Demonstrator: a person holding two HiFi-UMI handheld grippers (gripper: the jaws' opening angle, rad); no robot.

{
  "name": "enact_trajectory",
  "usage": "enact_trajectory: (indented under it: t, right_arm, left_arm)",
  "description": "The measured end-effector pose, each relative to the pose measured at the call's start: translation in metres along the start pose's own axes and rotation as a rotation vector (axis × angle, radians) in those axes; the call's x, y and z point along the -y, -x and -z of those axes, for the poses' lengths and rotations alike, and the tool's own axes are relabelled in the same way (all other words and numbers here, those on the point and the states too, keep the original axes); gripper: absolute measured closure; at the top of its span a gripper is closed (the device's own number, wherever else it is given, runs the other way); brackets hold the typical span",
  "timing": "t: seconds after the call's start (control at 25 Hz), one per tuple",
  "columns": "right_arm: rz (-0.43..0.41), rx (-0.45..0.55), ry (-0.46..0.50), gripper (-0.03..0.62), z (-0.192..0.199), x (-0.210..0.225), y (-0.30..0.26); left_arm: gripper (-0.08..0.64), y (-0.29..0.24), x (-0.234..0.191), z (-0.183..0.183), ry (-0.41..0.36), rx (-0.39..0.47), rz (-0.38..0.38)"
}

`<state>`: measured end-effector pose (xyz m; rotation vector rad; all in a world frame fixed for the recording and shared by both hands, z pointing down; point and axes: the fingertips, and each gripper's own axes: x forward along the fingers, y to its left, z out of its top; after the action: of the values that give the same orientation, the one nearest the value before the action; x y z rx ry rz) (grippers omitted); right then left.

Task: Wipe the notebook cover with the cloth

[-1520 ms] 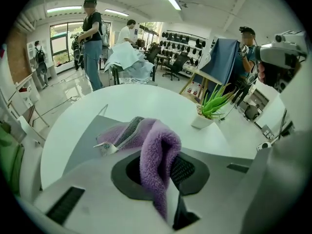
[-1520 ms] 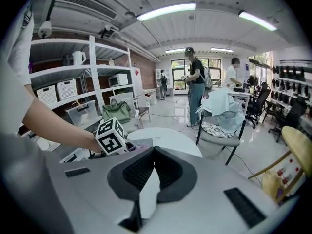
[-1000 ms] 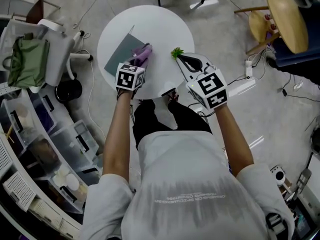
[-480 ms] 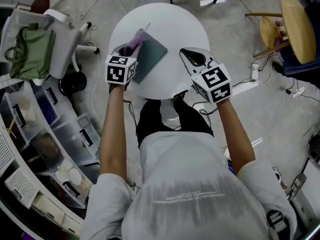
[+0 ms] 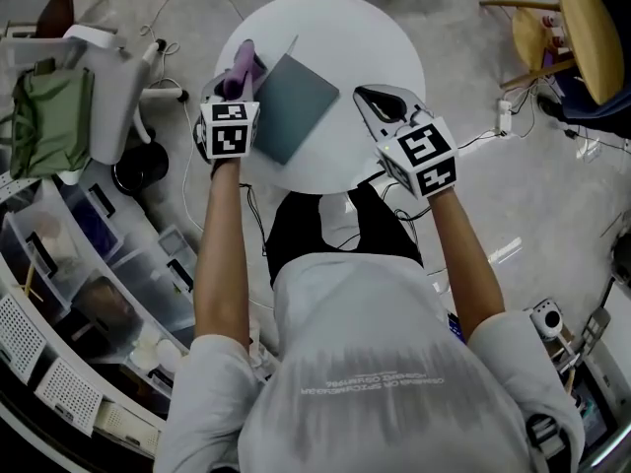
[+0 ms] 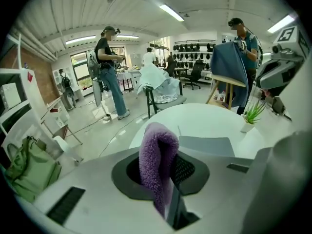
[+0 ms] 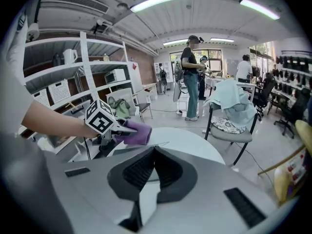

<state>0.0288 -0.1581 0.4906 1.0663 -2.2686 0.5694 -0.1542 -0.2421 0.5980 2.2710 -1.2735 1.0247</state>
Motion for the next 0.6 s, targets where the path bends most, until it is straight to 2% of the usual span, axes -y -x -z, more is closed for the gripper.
enact_trajectory:
  t: [0.12,0.32,0.4,0.6]
  right_arm:
    - [-0.003,-0.012,-0.006,0.589,0.004,-0.002,-0.004]
    - [-0.004,-0.021,-0.011,0.589,0.008,-0.004,-0.007]
    - [-0.004,-0.017,-0.012,0.59,0.007,-0.003,-0.005]
    - [-0.007,-0.006,-0.014,0.589,0.007,0.002,0.003]
  left_arm:
    - [0.511,-0.011,0.016,0.007,-0.065,-0.028,0.056]
    - [0.511,-0.027,0.071,0.033,-0.145,-0.122,0.244]
    - [0.511,-0.03,0.081,0.039,-0.143,-0.138,0.247]
    - [0.511,-0.033,0.088,0.041,-0.089,-0.145,0.202]
